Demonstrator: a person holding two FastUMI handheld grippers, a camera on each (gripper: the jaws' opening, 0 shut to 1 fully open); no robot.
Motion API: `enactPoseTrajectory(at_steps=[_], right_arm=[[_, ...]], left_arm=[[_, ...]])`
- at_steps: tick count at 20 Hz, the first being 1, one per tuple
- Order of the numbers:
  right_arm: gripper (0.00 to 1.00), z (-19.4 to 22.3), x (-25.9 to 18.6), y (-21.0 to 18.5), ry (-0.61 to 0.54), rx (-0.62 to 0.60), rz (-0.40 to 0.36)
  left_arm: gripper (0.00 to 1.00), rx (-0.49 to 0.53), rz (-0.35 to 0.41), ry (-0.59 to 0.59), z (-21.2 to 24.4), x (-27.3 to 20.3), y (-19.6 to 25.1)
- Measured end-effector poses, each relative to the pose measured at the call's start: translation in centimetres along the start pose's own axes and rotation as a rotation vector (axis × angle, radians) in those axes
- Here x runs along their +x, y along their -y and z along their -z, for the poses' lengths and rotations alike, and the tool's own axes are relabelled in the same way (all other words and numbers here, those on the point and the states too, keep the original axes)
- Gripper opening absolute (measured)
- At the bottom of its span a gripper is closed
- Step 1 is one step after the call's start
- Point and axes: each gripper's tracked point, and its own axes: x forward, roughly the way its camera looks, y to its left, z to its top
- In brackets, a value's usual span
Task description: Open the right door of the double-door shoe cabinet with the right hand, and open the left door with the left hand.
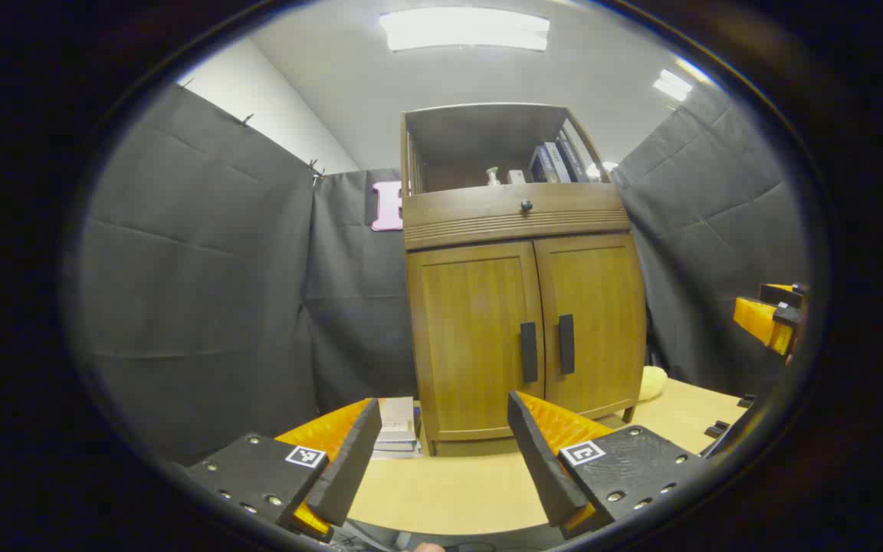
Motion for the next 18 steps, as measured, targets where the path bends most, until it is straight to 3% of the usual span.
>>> enactPoseTrajectory(at_steps=[18], right_arm=[[0.96,0.5,0.1,-1.1,-0.004,0.001,0.000]], left_arm=[[0.96,-0.005,-0.009,0.019,-1.1,-1.0,-2.5]])
